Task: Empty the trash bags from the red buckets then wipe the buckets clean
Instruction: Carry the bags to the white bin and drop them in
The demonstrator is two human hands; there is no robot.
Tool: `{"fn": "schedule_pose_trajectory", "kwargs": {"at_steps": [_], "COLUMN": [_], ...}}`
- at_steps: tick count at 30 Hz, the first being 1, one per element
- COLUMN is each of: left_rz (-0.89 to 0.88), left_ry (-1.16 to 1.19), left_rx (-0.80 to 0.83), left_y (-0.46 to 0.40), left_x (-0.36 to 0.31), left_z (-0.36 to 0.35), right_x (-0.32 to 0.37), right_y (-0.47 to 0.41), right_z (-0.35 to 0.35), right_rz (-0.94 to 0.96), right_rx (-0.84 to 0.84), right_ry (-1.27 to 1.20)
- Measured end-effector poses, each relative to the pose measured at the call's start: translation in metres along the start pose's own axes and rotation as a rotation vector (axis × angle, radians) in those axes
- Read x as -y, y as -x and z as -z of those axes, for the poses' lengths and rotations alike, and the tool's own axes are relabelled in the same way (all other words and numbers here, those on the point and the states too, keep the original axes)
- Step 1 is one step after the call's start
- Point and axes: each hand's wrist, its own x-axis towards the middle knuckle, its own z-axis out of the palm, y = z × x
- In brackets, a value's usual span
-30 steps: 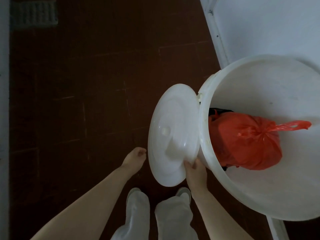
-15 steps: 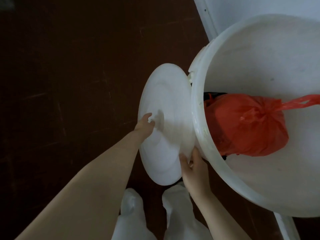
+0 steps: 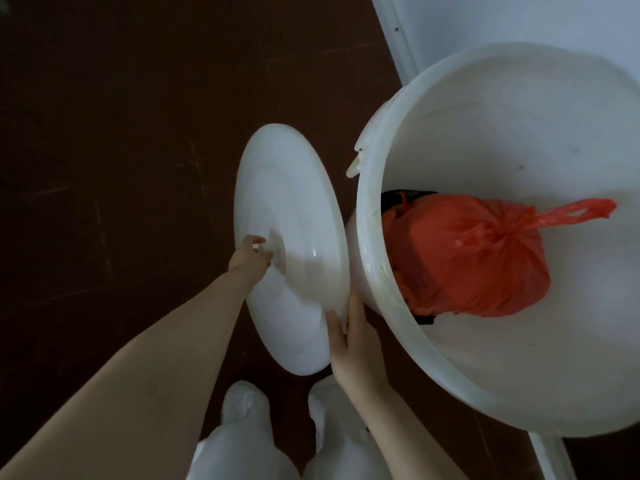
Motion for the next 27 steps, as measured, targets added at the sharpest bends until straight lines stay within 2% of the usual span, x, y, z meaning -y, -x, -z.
{"fn": "schedule_pose_trajectory", "kwargs": {"at_steps": [5, 13, 20, 27], "left_rz": [0.044, 0.053, -0.022, -0.124], "left_ry": [0.017, 0.006, -0.091, -0.168], "left_rx": [-0.109, -0.227, -0.234, -0.227], "left_y": [0.028, 0.097, 0.165, 0.212], "left_x": [0.011, -0.001, -0.039, -0.070], "left_z": [0.035, 0.099, 0.127, 0.120], "right_x": [0.034, 0.097, 0.136, 0.137], "right_y": [0.012, 0.040, 0.071, 0.097], "right_z": [-0.002, 0.018, 0.052, 0.095], "right_rz": [0.057, 0.211, 0.249, 0.182], "right_rx": [0.022, -0.081, -0.263, -0.329], "right_ry": [0.117, 0.237, 0.352, 0.436]}}
